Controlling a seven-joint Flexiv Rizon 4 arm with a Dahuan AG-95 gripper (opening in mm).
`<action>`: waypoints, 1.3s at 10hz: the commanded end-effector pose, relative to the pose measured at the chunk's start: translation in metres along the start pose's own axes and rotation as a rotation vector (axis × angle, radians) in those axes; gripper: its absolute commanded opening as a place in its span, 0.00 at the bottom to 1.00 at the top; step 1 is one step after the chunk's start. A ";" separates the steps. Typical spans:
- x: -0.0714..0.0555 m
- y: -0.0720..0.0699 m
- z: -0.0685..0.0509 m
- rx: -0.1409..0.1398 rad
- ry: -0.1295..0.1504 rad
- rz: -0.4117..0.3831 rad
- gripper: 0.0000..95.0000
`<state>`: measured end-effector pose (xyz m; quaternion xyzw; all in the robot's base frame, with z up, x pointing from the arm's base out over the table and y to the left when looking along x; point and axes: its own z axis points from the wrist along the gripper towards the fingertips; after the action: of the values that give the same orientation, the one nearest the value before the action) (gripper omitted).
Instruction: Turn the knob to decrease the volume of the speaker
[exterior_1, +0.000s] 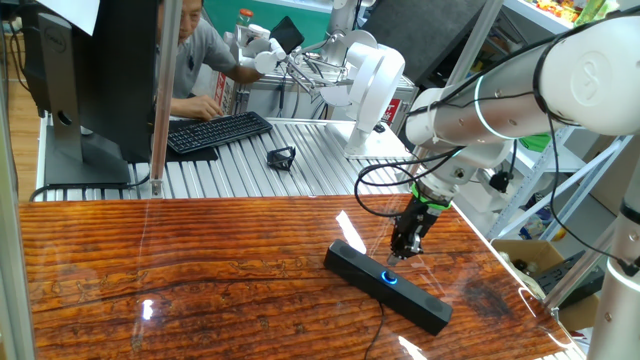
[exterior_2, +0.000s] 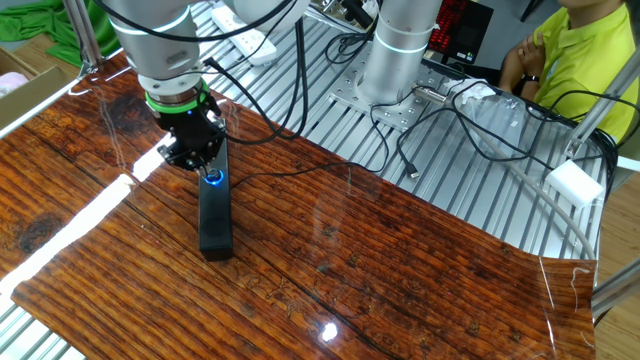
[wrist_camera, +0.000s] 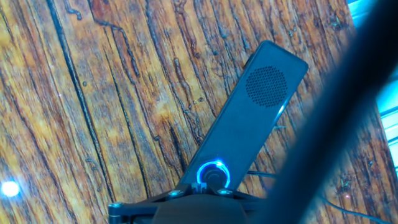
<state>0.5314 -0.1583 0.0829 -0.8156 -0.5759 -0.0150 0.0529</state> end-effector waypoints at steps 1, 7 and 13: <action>0.000 -0.004 0.003 -0.002 -0.006 -0.013 0.00; 0.000 -0.007 0.005 0.003 0.006 -0.020 0.00; 0.000 -0.012 0.009 -0.001 0.010 -0.056 0.00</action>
<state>0.5177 -0.1533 0.0753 -0.7986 -0.5989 -0.0207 0.0559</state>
